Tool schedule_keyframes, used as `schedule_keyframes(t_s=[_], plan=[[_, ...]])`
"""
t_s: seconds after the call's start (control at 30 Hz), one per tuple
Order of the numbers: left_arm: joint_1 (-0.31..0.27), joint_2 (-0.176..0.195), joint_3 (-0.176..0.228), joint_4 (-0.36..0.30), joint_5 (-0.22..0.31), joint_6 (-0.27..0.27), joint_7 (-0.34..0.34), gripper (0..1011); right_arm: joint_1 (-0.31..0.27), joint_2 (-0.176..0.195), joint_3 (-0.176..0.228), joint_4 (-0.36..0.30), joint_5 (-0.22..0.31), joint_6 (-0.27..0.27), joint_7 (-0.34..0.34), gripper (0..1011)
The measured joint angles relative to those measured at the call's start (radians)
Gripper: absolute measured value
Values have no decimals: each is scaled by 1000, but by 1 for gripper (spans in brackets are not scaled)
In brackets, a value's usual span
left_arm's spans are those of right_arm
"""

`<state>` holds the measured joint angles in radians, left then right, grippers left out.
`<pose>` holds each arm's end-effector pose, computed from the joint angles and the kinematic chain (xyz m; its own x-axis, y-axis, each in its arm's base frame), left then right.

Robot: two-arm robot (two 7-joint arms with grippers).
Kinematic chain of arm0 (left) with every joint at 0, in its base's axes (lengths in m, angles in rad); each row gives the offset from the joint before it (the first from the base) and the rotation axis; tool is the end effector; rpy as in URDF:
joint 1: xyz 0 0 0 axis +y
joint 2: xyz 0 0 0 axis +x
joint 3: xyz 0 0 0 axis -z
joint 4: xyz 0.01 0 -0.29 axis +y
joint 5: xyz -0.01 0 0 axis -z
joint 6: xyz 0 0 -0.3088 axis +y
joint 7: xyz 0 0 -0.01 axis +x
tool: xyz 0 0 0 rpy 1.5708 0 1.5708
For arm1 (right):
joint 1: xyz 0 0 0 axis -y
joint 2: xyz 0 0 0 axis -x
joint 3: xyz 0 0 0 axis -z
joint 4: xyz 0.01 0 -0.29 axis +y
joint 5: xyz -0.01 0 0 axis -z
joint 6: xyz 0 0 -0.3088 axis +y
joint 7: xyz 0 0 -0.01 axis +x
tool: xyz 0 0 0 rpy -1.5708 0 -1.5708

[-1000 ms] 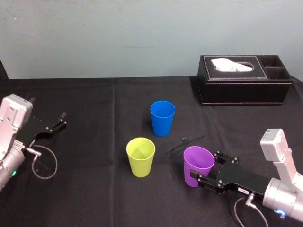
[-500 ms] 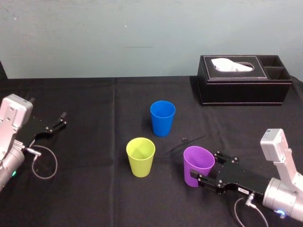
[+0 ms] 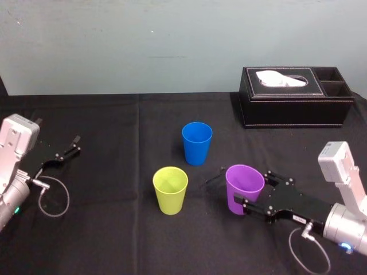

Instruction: Stack the three plastic cups sequentially using one hand.

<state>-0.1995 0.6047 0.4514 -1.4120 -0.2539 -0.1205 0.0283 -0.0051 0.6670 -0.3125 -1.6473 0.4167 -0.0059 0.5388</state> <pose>0.3581 0.0827 -0.3023 0.2923 0.8803 0.3737 -0.9553 0.2873 0.0703 0.3113 -0.0911 -0.2806 0.7542 -0.6461 0.1174 0.6542 0.7236 -0.2202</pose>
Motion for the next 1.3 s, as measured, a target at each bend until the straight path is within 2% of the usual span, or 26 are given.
schedule_keyframes(t_s=[0.2, 0.4, 0.8, 1.0, 1.3], plan=[[0, 0, 0, 0, 0, 0, 0, 1010, 23, 11, 11, -46, 8, 55, -9, 718], [0, 0, 0, 0, 0, 0, 0, 1010, 53, 13, 9, -77, 16, 87, -10, 719], [0, 0, 0, 0, 0, 0, 0, 1010, 128, -1, -33, -117, 26, 131, -9, 719], [0, 0, 0, 0, 0, 0, 0, 1010, 160, -13, -54, -116, 25, 138, -10, 718], [0, 0, 0, 0, 0, 0, 0, 1010, 249, -70, -95, -54, -13, 143, -41, 718]])
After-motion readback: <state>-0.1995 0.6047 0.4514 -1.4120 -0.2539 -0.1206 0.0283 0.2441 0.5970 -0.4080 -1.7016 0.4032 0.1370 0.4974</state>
